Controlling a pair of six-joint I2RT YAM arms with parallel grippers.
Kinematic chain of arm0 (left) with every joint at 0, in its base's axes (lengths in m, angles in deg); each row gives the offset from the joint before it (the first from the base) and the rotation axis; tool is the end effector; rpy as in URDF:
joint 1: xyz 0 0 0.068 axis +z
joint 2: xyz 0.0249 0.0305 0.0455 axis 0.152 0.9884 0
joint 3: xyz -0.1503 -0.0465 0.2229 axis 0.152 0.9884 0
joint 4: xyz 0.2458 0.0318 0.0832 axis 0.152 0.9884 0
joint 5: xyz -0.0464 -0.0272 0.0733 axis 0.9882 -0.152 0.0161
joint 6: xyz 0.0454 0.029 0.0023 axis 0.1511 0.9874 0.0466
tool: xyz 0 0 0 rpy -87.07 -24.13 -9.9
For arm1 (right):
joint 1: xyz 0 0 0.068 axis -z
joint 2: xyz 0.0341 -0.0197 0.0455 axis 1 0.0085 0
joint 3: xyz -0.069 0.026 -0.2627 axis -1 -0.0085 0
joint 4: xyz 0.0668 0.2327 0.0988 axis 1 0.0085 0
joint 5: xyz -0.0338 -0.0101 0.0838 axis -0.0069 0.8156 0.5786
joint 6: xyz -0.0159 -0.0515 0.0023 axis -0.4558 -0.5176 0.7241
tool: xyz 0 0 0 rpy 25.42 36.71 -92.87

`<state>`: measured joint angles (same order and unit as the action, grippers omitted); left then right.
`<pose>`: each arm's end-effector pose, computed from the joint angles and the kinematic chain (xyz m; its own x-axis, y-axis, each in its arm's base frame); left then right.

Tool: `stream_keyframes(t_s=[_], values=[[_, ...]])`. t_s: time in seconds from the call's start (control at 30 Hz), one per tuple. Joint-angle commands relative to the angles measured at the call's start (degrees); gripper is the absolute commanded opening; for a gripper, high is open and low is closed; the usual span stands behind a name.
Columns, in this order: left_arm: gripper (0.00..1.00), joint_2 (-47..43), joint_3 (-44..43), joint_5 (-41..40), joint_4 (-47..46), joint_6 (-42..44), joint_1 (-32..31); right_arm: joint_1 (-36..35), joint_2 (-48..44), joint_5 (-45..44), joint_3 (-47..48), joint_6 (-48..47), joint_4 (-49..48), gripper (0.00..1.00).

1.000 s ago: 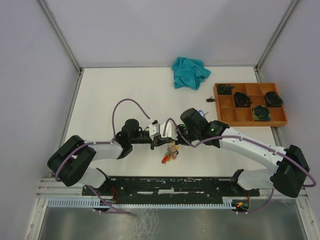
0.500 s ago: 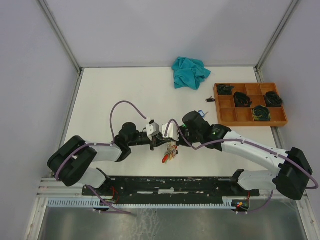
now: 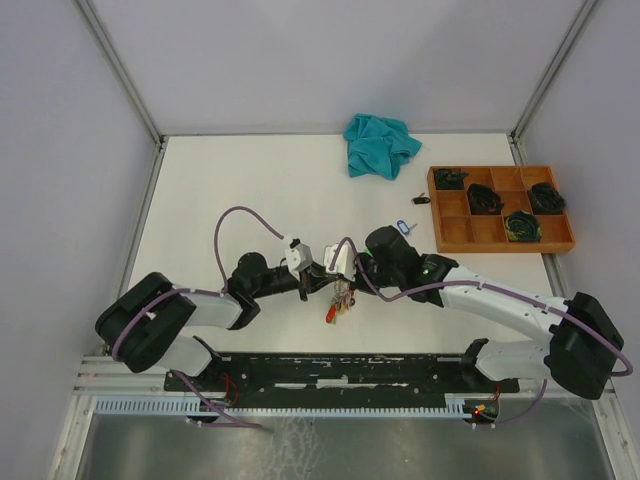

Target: Put the keys on the keyring

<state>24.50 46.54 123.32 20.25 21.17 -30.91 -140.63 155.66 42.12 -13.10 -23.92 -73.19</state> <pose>0.1733 -0.1709 0.1762 -0.0399 -0.0048 -0.9992 0.9680 0.2479 -0.0398 0.1591 0.2118 0.2411 0.0294 -0.6621 -0.7489 -0.9649 0.1767 -0.1941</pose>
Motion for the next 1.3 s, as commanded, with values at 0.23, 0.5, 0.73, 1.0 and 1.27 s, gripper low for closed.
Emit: stream_keyframes(t_s=[0.23, 0.5, 0.73, 1.0, 1.27], values=[[0.03, 1.70, 1.15, -3.82, -14.77, -5.41, -0.20, -0.38, 0.76, 0.30, -0.40, 0.87, -4.97, 0.01], [0.16, -0.92, 2.11, -4.78, -8.82, -0.82, -0.24, -0.39, -1.04, -2.81, 5.73, -4.46, 5.18, 0.01], [0.31, -3.31, 1.48, -1.59, -2.40, 3.33, -0.18, -0.39, 0.84, -1.18, 10.86, -7.54, 12.06, 0.01], [0.39, -2.55, -2.23, 3.86, 4.79, 7.77, -0.15, -0.39, 2.70, 0.07, 13.88, -9.70, 15.65, 0.01], [0.39, -0.51, -6.45, 8.29, 11.05, 10.84, 0.12, -0.39, 3.27, 1.23, 14.52, -10.21, 16.58, 0.01]])
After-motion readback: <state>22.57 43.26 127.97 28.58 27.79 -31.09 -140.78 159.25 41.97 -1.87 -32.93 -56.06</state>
